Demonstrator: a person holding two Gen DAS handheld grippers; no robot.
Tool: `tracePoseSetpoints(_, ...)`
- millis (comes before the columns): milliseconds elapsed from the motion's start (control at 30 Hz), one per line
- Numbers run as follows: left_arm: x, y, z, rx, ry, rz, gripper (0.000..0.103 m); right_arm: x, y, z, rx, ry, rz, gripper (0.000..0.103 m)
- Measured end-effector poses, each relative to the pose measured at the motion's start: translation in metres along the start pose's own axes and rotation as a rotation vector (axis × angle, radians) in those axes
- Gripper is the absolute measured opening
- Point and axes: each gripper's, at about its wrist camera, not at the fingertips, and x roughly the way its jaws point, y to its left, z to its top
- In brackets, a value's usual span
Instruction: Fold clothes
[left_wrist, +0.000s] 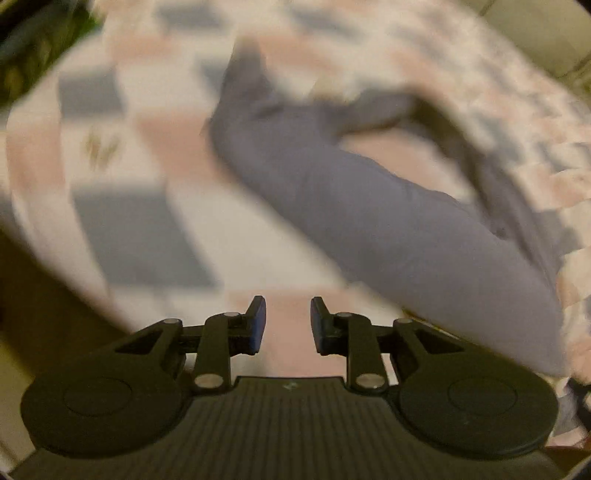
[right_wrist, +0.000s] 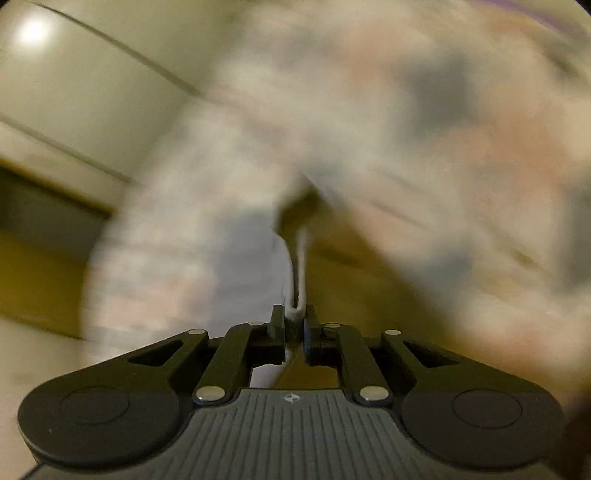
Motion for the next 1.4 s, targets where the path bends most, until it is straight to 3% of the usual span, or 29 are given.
tracePoseSetpoints(67, 0.009, 0.004, -0.006, -0.019, 0.013, 0.012, 0.022, 0.028, -0.05, -0.017, 0.044, 0.081, -0.163, 0.021)
tracePoseSetpoints(167, 0.008, 0.005, -0.019, -0.032, -0.009, 0.014, 0.023, 0.039, -0.091, -0.042, 0.115, 0.13, -0.204, 0.027)
tracePoseSetpoints(267, 0.014, 0.016, -0.022, -0.046, -0.041, -0.006, 0.024, 0.041, -0.102, -0.057, 0.113, 0.133, -0.179, 0.029)
tracePoseSetpoints(367, 0.018, 0.028, -0.017, -0.078, -0.049, -0.023, 0.025, 0.052, -0.109, -0.06, 0.096, 0.131, -0.135, 0.04)
tracePoseSetpoints(467, 0.023, 0.047, -0.007, -0.133, -0.048, -0.043, 0.025, 0.047, -0.071, -0.066, 0.104, 0.14, -0.103, 0.045)
tracePoseSetpoints(700, 0.048, 0.096, 0.033, -0.295, -0.068, -0.114, 0.03, 0.057, -0.058, -0.091, 0.11, 0.181, -0.117, 0.054)
tracePoseSetpoints(1033, 0.111, 0.149, 0.113, -0.424, -0.069, -0.256, 0.03, 0.095, -0.034, -0.127, 0.262, 0.062, -0.154, 0.058)
tracePoseSetpoints(1300, 0.165, 0.16, 0.137, -0.541, -0.076, -0.384, 0.03, 0.12, -0.027, -0.166, 0.345, -0.041, -0.167, 0.06)
tracePoseSetpoints(1367, 0.162, 0.156, 0.139, -0.534, -0.1, -0.389, 0.021, 0.12, -0.03, -0.168, 0.362, -0.06, -0.169, 0.061)
tracePoseSetpoints(1400, 0.161, 0.154, 0.14, -0.531, -0.112, -0.392, 0.0, 0.12, -0.031, -0.167, 0.364, -0.064, -0.172, 0.061)
